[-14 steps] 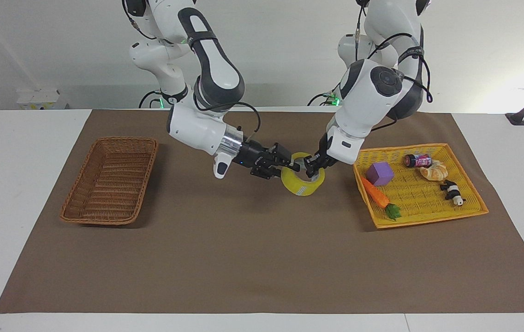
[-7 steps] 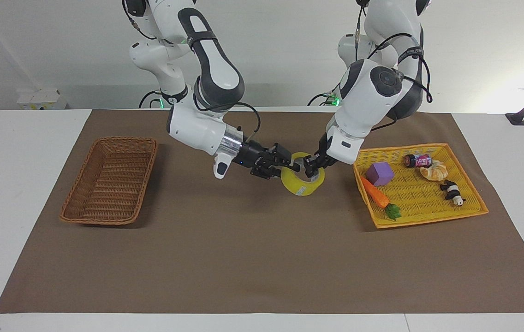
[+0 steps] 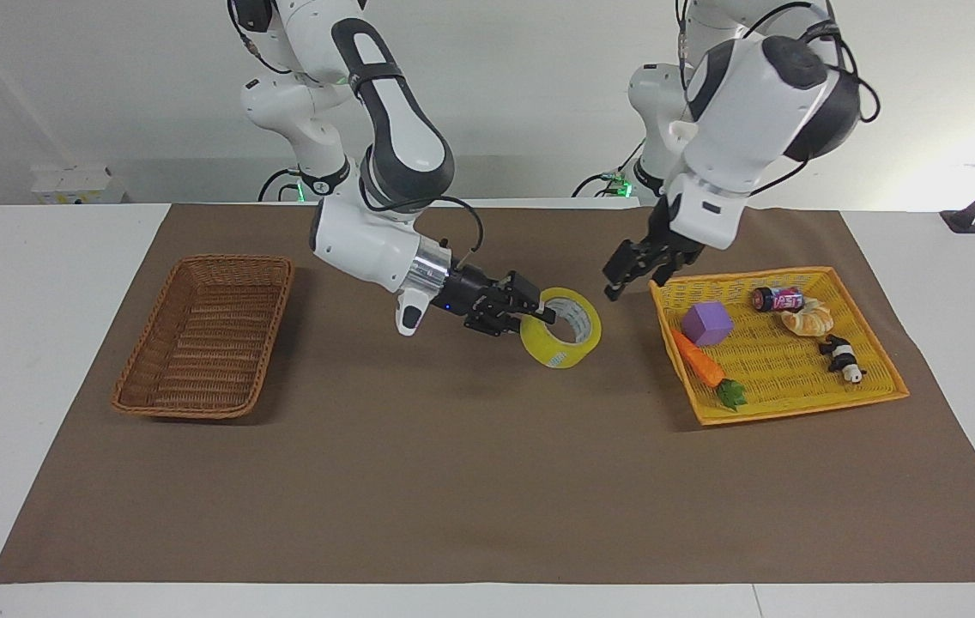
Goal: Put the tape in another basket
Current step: 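Grasp the tape with the right gripper while the left gripper releases it, then carry the tape with the right gripper over the brown wicker basket, then lower the tape into the wicker basket and open the right gripper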
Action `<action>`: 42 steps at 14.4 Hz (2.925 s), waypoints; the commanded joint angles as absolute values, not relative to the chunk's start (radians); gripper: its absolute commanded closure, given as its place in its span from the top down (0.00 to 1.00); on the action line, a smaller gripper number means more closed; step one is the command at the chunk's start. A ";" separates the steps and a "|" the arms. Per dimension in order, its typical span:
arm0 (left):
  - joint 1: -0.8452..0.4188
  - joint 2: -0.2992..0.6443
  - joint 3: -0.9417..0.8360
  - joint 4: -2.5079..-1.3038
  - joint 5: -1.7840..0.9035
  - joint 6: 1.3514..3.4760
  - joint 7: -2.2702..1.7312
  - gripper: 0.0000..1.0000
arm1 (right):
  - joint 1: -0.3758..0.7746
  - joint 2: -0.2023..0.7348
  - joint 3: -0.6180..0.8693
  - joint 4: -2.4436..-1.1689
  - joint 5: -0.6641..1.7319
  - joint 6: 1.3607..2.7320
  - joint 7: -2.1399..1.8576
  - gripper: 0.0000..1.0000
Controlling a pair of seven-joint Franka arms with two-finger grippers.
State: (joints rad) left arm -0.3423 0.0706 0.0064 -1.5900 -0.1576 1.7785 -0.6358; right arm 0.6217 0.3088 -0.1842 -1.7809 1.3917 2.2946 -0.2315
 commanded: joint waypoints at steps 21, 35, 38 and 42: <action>0.051 0.024 -0.003 -1.602 0.000 1.641 -0.084 1.00 | -0.408 0.256 -0.192 -1.885 0.782 1.537 -0.894 0.00; -0.074 0.037 -0.026 -1.519 0.008 1.480 -0.101 1.00 | -0.376 0.256 -0.190 -2.014 0.663 1.693 -0.905 0.00; -0.061 0.020 -0.023 -1.560 0.009 1.471 -0.100 1.00 | -0.376 0.256 -0.190 -2.011 0.655 1.698 -0.907 0.03; -0.055 0.018 -0.014 -1.562 0.009 1.474 -0.100 1.00 | -0.351 0.258 -0.190 -2.008 0.627 1.719 -0.907 0.73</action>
State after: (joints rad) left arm -0.0588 0.0367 -0.0180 -1.5428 0.0100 1.4804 -0.0953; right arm -0.3613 0.2817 -0.1938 -1.9899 0.6607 1.6945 -0.8934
